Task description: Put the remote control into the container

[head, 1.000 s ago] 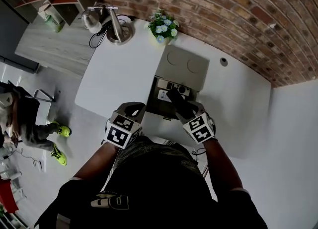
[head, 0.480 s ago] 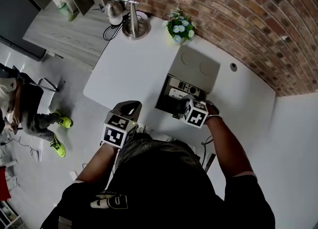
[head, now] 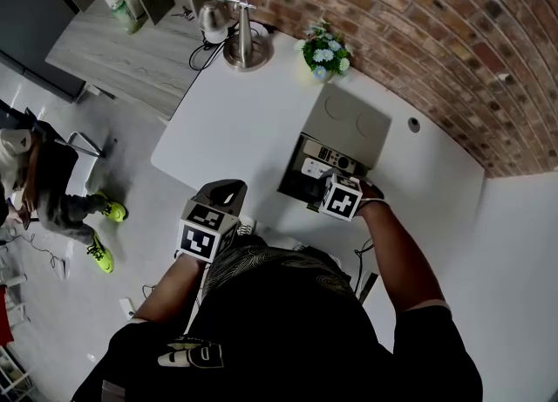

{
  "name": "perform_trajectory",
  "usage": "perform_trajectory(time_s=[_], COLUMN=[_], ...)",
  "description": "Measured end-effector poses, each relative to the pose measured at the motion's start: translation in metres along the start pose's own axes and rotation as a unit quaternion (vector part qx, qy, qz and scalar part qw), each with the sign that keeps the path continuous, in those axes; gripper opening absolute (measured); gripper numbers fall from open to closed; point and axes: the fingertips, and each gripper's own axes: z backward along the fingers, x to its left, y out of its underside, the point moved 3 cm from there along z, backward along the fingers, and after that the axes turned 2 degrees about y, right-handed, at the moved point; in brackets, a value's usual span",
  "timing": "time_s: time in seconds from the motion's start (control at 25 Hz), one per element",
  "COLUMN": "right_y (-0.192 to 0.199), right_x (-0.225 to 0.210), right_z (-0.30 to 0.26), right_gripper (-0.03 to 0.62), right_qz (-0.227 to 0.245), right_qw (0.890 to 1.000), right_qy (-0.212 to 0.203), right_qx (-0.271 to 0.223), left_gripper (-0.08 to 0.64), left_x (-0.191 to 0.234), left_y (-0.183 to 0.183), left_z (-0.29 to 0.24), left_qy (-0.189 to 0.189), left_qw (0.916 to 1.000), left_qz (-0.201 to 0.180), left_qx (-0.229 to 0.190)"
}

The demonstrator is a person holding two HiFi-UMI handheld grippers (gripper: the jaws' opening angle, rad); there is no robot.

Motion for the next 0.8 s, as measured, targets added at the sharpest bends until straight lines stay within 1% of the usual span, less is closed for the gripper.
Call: perform_trajectory(time_s=[0.16,0.24,0.28,0.36,0.44,0.56,0.64,0.68,0.72,0.76,0.8], right_y=[0.000,-0.001,-0.002,-0.005,-0.008,-0.014,-0.019,-0.021,-0.024,-0.025,-0.026], right_x=[0.001,0.000,-0.001,-0.001,0.001,0.007,0.011,0.014,0.016,0.019,0.021], right_z=[0.009,0.019,0.025,0.041,0.059,0.083,0.100,0.110,0.119,0.129,0.139], right_gripper=[0.242,0.241,0.241,0.241,0.241,0.238,0.215,0.196,0.167,0.137,0.092], right_qz=[0.002,-0.008,-0.020,-0.057,-0.107,-0.176,-0.218,-0.241,-0.266,-0.295,-0.328], right_qw=[1.000,0.999,0.998,0.993,0.983,0.959,0.940,0.928,0.914,0.896,0.873], right_qy=[0.023,0.041,0.053,0.073,0.087,0.111,0.132,0.143,0.154,0.163,0.170], right_qx=[-0.007,-0.023,-0.037,-0.076,-0.123,-0.193,-0.229,-0.246,-0.265,-0.289,-0.317], left_gripper=[0.008,0.008,0.008,0.008,0.008,0.008,0.008,0.008,0.008,0.008,0.008], left_x=[-0.004,-0.007,-0.009,-0.014,-0.019,-0.029,-0.036,-0.040,-0.045,-0.049,-0.054], left_y=[-0.005,-0.008,-0.010,-0.014,-0.021,-0.034,-0.042,-0.046,-0.049,-0.052,-0.056], left_z=[-0.005,-0.008,-0.010,-0.014,-0.019,-0.025,-0.029,-0.032,-0.035,-0.038,-0.040], left_qy=[0.013,0.022,0.027,0.039,0.053,0.078,0.097,0.107,0.119,0.130,0.142], left_qw=[0.9999,0.9996,0.9994,0.9987,0.9975,0.9946,0.9917,0.9898,0.9876,0.9851,0.9824], left_qz=[-0.010,-0.018,-0.022,-0.034,-0.047,-0.068,-0.084,-0.093,-0.102,-0.112,-0.121], left_qx=[-0.001,-0.002,-0.001,-0.001,-0.004,-0.009,-0.012,-0.012,-0.012,-0.012,-0.013])
